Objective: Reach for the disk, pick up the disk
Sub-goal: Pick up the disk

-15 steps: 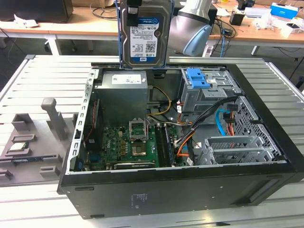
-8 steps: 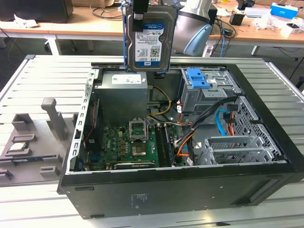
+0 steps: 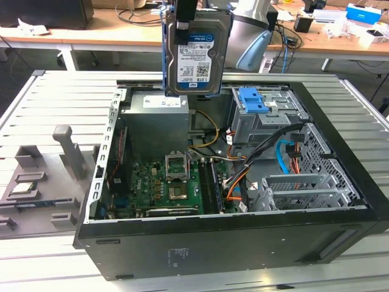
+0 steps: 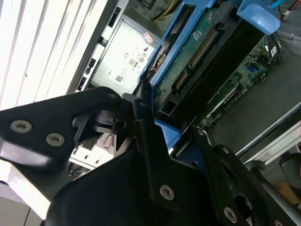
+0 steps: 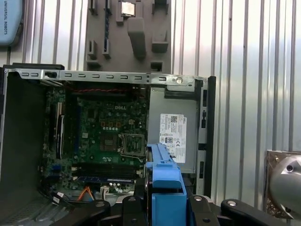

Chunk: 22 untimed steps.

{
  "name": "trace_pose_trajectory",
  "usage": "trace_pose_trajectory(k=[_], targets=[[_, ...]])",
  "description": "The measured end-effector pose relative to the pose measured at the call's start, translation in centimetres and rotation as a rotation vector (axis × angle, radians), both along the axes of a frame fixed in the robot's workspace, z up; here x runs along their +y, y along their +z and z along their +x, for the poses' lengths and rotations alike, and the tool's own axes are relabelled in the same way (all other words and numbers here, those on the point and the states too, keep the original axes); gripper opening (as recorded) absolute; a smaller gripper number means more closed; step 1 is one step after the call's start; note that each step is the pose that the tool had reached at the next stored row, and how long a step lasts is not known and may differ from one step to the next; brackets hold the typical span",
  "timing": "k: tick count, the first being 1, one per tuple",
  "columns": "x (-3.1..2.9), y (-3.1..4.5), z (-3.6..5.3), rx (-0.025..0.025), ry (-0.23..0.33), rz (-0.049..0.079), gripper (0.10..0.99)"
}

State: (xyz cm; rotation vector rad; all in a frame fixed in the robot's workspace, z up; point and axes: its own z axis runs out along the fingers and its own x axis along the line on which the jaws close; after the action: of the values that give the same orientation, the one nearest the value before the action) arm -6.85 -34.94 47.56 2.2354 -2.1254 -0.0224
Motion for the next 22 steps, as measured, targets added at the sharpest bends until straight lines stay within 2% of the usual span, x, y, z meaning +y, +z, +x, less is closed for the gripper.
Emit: trace_pose_trajectory(k=[8, 18, 19, 20, 21, 22], targets=[[-1.75, -0.06, 0.09, 0.0, 0.0, 0.0, 0.369], [-3.34, -0.1, 0.17, -0.0001, 0.0, 0.001, 0.369], [-3.48, -0.1, 0.17, 0.0001, 0.0, 0.003, 0.369], [-3.7, -0.1, 0.18, 0.0, 0.0, 0.013, 0.369], [-3.89, -0.1, 0.19, -0.0001, 0.0, 0.033, 0.369], [-3.99, -0.1, 0.2, -0.0001, 0.0, 0.044, 0.369]])
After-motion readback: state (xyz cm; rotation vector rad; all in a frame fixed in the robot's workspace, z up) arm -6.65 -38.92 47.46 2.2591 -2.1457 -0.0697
